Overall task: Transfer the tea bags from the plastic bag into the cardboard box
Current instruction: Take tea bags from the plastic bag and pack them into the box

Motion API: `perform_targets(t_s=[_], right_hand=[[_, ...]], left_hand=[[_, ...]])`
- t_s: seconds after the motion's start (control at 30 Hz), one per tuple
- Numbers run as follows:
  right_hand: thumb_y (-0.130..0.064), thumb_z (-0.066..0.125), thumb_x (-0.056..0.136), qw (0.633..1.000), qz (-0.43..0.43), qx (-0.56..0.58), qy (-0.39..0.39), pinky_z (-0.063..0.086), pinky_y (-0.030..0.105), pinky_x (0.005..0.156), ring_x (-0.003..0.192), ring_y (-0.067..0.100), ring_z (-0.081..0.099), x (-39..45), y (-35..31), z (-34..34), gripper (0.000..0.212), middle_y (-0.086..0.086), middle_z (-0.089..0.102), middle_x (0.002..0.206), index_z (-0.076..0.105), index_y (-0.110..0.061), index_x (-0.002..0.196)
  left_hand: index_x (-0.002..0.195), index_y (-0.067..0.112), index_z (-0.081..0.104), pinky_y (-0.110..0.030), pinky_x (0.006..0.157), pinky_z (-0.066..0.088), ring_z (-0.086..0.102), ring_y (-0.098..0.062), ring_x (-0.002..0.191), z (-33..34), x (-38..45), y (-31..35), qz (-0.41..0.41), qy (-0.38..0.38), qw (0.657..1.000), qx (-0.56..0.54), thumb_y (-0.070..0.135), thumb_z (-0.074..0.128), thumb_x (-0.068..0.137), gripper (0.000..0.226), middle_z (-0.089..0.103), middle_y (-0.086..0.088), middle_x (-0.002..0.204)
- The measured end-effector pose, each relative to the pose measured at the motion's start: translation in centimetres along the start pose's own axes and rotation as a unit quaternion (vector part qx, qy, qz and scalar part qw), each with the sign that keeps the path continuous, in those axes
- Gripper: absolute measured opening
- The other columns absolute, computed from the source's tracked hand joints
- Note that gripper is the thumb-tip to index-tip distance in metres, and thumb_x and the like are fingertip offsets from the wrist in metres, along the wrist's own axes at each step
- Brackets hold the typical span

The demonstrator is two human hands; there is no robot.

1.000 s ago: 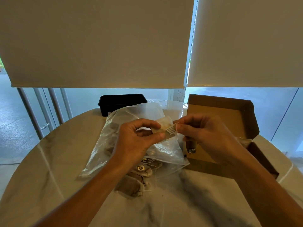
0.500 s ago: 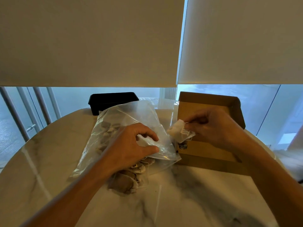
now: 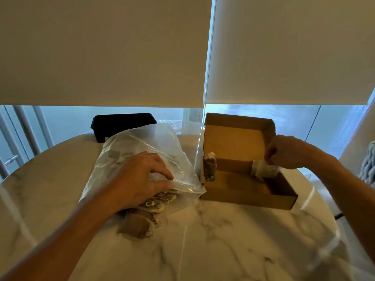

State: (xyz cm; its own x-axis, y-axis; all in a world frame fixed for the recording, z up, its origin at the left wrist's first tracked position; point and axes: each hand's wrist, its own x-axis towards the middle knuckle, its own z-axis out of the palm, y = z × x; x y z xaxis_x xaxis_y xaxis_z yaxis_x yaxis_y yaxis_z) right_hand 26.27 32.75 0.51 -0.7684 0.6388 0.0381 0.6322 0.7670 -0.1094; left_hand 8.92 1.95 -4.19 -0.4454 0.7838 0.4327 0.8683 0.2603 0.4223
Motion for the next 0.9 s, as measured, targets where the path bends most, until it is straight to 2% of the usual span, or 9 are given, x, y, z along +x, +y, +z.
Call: perform_targets(t_s=[0.07,0.17,0.27,0.37,0.43,0.6,0.8,0.9], right_hand=[[-0.016,0.063,0.080,0.998,-0.001,-0.057,0.015,0.054,0.034,0.077,0.081,0.020,0.062,0.2,0.1,0.8,0.016,0.001,0.069,0.093,0.073,-0.021,0.092],[-0.019,0.063,0.084,0.997,-0.011,-0.069,0.035,0.053,0.035,0.081,0.082,0.018,0.058,0.3,0.0,1.3,0.017,-0.002,0.064,0.094,0.072,-0.023,0.098],[-0.020,0.064,0.087,0.996,-0.014,-0.071,0.044,0.050,0.030,0.077,0.078,0.016,0.054,0.5,0.3,1.7,0.018,-0.001,0.063,0.093,0.071,-0.022,0.103],[-0.020,0.065,0.087,0.996,-0.010,-0.066,0.065,0.051,0.031,0.077,0.076,0.016,0.053,0.6,0.7,2.4,0.018,0.000,0.063,0.094,0.070,-0.022,0.103],[-0.021,0.066,0.086,0.995,-0.011,-0.058,0.081,0.052,0.032,0.077,0.076,0.016,0.054,0.7,1.0,2.8,0.017,0.001,0.066,0.099,0.070,-0.022,0.102],[-0.023,0.066,0.086,0.994,-0.014,-0.046,0.094,0.054,0.034,0.078,0.075,0.017,0.056,0.8,1.3,3.1,0.015,-0.001,0.064,0.094,0.069,-0.022,0.101],[-0.024,0.066,0.087,0.992,-0.017,-0.043,0.121,0.045,0.026,0.071,0.074,0.016,0.052,0.8,1.2,3.7,0.014,-0.004,0.054,0.086,0.067,-0.020,0.101],[-0.025,0.067,0.086,0.991,-0.013,-0.027,0.127,0.049,0.030,0.074,0.073,0.016,0.053,0.8,1.7,4.0,0.017,0.001,0.061,0.089,0.066,-0.017,0.102]], left_hand=[[0.080,0.036,0.073,-0.008,0.074,0.035,0.052,0.005,0.088,0.1,-0.1,0.0,0.006,-0.003,1.000,0.009,0.038,0.076,0.074,0.006,0.061,0.021,0.087],[0.082,0.035,0.074,-0.009,0.074,0.035,0.051,0.006,0.087,0.3,-0.1,0.0,0.006,-0.004,1.000,0.006,0.037,0.075,0.076,0.007,0.061,0.021,0.087],[0.083,0.035,0.074,-0.015,0.074,0.039,0.054,0.002,0.086,0.3,-0.1,0.0,0.002,-0.009,1.000,0.003,0.038,0.074,0.076,0.008,0.061,0.021,0.088],[0.085,0.035,0.074,-0.018,0.073,0.043,0.055,-0.002,0.083,0.4,-0.1,0.0,0.001,-0.017,1.000,0.006,0.038,0.073,0.077,0.009,0.062,0.021,0.089],[0.087,0.035,0.074,-0.018,0.072,0.044,0.055,-0.001,0.082,0.5,-0.1,-0.1,0.001,-0.018,1.000,0.007,0.038,0.073,0.077,0.010,0.062,0.020,0.089],[0.084,0.034,0.074,-0.014,0.069,0.042,0.055,0.000,0.080,0.6,-0.1,0.0,0.000,-0.010,1.000,0.000,0.037,0.074,0.076,0.008,0.062,0.021,0.086],[0.082,0.033,0.075,-0.016,0.068,0.045,0.057,0.000,0.079,0.7,0.0,-0.3,0.008,-0.005,1.000,-0.008,0.036,0.076,0.074,0.009,0.063,0.020,0.083],[0.083,0.033,0.074,-0.016,0.069,0.047,0.058,0.000,0.079,0.6,0.0,-0.2,0.007,-0.007,1.000,-0.007,0.036,0.076,0.074,0.009,0.064,0.020,0.085]])
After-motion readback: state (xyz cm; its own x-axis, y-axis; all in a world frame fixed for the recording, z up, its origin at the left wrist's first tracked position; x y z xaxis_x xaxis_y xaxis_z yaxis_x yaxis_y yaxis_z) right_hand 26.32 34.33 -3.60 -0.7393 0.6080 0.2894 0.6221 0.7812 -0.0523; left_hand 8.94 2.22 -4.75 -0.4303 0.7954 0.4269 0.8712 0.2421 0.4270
